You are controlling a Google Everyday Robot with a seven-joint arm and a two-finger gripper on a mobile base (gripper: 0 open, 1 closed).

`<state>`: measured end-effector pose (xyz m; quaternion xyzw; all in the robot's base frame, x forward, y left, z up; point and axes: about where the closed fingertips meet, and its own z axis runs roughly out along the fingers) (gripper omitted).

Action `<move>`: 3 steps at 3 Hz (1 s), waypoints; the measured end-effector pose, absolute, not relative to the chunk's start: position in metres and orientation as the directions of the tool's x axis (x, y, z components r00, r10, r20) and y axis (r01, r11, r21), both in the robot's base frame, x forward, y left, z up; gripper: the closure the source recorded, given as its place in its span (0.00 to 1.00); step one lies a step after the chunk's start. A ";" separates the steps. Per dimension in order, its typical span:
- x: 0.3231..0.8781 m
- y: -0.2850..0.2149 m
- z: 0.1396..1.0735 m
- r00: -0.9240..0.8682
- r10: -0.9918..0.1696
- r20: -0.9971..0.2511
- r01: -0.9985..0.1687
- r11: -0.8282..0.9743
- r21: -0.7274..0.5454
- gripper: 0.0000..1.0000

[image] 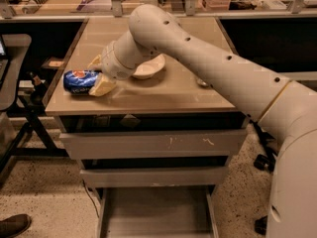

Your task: Pick pepsi can from bottom drawer and place on counter

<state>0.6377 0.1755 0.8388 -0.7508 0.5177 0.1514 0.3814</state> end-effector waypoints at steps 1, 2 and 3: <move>0.638 0.176 0.839 0.418 -0.662 -0.622 -0.893 -0.173 -0.416 0.12; 0.638 0.176 0.839 0.418 -0.662 -0.622 -0.893 -0.173 -0.416 0.00; 0.638 0.176 0.839 0.418 -0.662 -0.622 -0.893 -0.173 -0.416 0.00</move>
Offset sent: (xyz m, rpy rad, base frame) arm 0.0000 0.0000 0.0000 0.0000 0.0000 0.0001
